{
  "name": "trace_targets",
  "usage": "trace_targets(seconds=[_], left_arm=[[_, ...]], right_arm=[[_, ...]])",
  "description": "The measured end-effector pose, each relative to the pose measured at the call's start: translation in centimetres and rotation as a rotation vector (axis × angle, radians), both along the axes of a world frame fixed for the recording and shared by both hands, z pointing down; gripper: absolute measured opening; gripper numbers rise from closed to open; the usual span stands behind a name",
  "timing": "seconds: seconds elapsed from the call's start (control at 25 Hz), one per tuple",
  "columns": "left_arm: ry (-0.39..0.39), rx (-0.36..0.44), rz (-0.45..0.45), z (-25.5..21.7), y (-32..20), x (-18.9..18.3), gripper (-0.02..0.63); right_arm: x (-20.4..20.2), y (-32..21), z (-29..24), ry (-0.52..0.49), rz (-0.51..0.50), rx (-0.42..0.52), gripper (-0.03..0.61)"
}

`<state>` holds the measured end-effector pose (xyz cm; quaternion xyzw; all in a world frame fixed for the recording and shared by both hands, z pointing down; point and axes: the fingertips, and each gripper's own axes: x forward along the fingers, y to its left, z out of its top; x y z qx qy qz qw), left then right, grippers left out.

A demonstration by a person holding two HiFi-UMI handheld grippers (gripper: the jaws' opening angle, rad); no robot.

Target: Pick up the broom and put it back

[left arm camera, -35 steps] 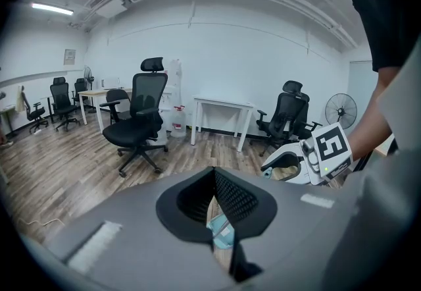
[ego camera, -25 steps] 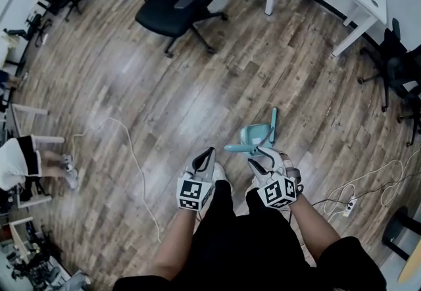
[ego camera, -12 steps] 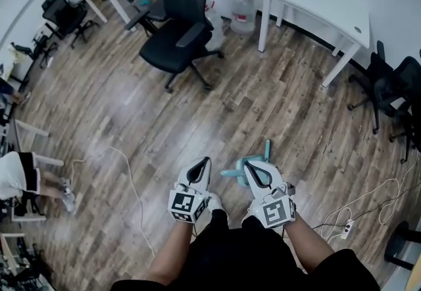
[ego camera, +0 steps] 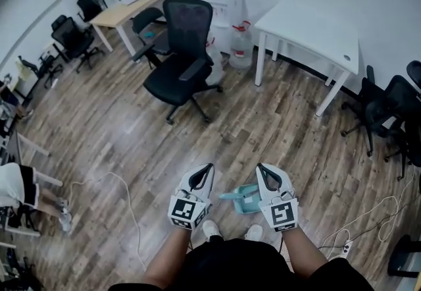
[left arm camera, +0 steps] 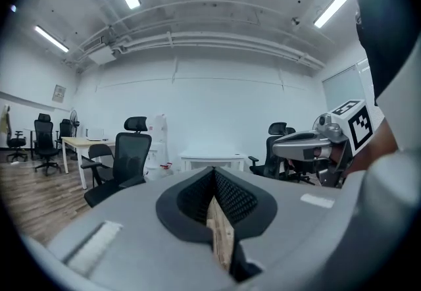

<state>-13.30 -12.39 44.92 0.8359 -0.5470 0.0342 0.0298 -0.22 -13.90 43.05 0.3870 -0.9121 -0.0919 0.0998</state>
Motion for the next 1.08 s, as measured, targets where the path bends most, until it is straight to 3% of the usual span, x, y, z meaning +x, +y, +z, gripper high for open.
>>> trace_targets(seconds=[0.24, 1.08], left_arm=[[0.066, 0.028, 0.012, -2.0, -1.1, 0.8, 0.018], [0.011, 0.057, 0.051, -3.5, -2.3, 2.9, 0.018]], right_arm=[[1.7, -1.2, -2.4, -0.018, 0.055, 0.046, 0.002], [3.2, -2.4, -4.5, -0.045, 0.103, 0.087, 0.002]])
